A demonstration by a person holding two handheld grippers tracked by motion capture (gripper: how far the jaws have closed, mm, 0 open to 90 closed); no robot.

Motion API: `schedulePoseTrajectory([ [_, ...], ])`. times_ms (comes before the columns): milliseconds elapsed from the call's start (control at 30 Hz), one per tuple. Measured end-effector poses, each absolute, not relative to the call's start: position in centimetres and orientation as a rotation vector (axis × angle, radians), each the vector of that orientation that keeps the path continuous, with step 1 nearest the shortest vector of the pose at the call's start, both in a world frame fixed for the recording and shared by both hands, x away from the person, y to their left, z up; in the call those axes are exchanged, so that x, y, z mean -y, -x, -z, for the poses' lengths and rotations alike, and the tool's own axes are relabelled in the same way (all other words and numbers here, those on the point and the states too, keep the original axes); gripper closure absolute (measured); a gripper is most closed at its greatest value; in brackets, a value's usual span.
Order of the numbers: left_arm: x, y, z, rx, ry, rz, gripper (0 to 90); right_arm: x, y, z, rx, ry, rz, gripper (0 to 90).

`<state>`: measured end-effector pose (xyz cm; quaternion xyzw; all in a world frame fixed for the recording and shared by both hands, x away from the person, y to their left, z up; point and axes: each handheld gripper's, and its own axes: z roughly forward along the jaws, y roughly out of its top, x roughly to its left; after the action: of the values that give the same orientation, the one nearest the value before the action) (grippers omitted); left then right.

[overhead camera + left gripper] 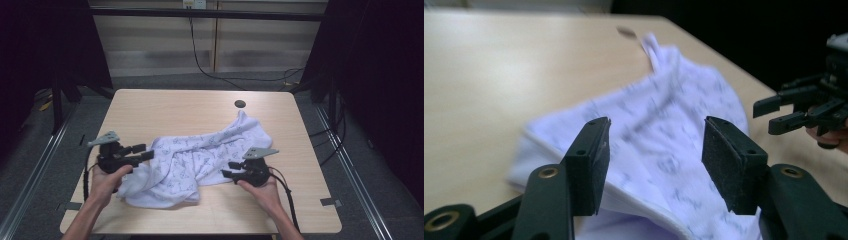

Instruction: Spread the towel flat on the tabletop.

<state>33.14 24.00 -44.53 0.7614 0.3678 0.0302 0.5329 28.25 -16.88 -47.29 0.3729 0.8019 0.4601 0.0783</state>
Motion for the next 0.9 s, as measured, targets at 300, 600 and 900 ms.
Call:
schedulePoseTrajectory([
  [300, -22.2, -33.5, 48.0, -0.913, -1.973, -0.098, 37.2, 11.0, -27.1, 49.0, -2.544, -1.003, -1.481, 42.8],
  [600, -22.9, -33.6, 49.5, -0.903, -2.075, -0.121, 81.0, 7.3, -28.1, 50.2, -2.623, -0.956, -1.484, 50.5],
  [900, -27.4, -33.6, 46.0, -0.954, -1.782, -0.115, 87.1, 10.5, -27.8, 47.5, -2.511, -0.924, -1.472, 83.4],
])
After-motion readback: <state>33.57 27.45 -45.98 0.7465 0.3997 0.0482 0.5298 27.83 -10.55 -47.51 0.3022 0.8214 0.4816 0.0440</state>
